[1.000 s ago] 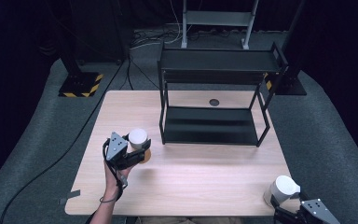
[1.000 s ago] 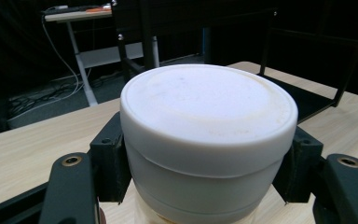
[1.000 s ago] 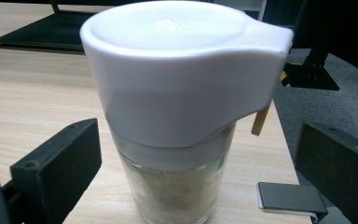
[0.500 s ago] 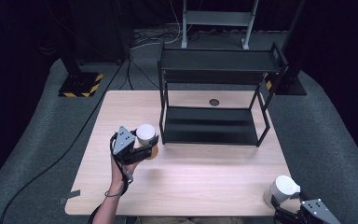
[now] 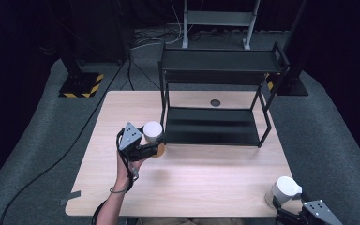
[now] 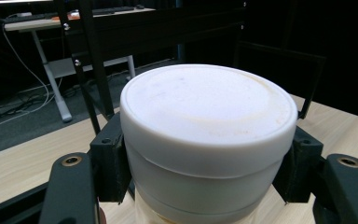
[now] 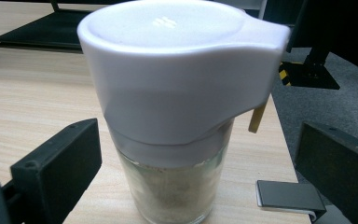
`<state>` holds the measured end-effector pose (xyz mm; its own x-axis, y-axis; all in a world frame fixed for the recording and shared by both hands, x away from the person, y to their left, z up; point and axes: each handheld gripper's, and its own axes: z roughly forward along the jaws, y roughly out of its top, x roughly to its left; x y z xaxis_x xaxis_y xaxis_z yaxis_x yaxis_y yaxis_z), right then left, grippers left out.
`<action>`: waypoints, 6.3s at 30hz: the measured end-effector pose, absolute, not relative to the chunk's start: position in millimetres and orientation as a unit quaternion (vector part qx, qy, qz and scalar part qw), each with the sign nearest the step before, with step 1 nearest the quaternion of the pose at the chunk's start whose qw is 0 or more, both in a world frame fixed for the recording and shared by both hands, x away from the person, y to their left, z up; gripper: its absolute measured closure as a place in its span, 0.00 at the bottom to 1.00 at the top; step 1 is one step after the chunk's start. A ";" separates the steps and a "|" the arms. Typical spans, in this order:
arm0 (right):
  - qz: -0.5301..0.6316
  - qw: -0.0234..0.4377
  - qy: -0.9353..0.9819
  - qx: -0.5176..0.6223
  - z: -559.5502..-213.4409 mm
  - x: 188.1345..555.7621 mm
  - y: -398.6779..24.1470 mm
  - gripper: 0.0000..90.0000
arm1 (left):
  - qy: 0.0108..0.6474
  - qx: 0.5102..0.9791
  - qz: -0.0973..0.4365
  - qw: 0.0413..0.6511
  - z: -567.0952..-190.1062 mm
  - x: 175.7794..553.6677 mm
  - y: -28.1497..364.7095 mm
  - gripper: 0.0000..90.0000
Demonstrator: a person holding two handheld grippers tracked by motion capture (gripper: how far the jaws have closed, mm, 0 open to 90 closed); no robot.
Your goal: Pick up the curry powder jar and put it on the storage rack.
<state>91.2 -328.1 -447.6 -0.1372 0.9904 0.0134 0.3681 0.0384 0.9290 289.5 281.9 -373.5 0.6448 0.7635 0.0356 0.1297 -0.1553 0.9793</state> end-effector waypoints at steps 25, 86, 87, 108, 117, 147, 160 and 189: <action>0.428 0.364 0.622 0.545 -447.0 90.6 -328.7 0.00 | 0.292 0.716 0.257 0.580 -357.5 312.5 262.2 0.37; 0.428 0.362 0.620 0.549 -447.4 90.3 -331.2 0.00 | 0.283 0.718 0.231 0.592 -321.2 372.4 232.8 0.37; 0.427 0.362 0.620 0.550 -447.3 90.2 -331.0 0.00 | 0.283 0.718 0.231 0.592 -320.5 373.0 232.5 0.37; 0.425 0.363 0.621 0.549 -446.1 90.1 -329.8 0.00 | 0.276 0.714 0.235 0.599 -298.9 385.6 228.1 0.37; 0.426 0.362 0.621 0.549 -447.0 90.7 -330.2 0.00 | 0.275 0.715 0.235 0.598 -291.8 390.7 223.9 0.37; 0.424 0.365 0.621 0.548 -445.5 89.5 -329.9 0.00 | 0.269 0.710 0.238 0.606 -263.8 400.7 222.1 0.37; 0.424 0.364 0.622 0.549 -446.8 91.0 -329.4 0.00 | 0.266 0.708 0.240 0.609 -254.4 401.6 224.1 0.37; 0.423 0.361 0.626 0.547 -449.0 93.3 -328.3 0.00 | 0.253 0.705 0.240 0.617 -227.8 404.4 220.1 0.37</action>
